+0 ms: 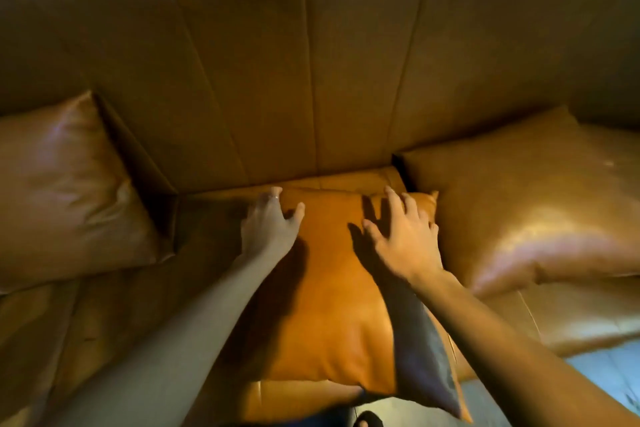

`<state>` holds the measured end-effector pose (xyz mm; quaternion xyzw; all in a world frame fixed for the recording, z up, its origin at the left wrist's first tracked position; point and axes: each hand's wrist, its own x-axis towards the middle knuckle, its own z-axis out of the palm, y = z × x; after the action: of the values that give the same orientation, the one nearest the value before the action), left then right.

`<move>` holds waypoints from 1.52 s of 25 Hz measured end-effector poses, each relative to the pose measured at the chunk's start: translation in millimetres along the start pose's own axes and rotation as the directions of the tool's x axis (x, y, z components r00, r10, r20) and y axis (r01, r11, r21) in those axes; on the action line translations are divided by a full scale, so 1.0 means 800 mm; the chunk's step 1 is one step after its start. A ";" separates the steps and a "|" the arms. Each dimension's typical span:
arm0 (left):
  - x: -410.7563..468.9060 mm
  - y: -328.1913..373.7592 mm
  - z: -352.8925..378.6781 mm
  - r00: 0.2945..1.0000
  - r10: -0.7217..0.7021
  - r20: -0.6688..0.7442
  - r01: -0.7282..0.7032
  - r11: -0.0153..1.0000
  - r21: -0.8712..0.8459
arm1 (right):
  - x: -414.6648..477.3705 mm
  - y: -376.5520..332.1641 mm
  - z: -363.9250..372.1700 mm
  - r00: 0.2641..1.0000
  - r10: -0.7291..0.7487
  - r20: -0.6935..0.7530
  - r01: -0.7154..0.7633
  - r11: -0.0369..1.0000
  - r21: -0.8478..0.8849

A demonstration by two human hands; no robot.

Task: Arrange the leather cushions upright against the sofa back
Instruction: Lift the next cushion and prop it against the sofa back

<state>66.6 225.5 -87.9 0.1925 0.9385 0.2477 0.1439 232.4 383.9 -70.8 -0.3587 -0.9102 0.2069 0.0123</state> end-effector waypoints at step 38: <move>0.137 0.016 -0.152 0.919 -0.348 0.188 0.339 0.446 -0.829 | 0.208 -0.084 -0.093 0.967 0.226 0.118 -0.224 0.535 0.814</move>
<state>-71.1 233.1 1.1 -0.0968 0.7171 0.6388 0.2616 77.9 476.1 1.9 -0.4255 -0.6552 0.6055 0.1516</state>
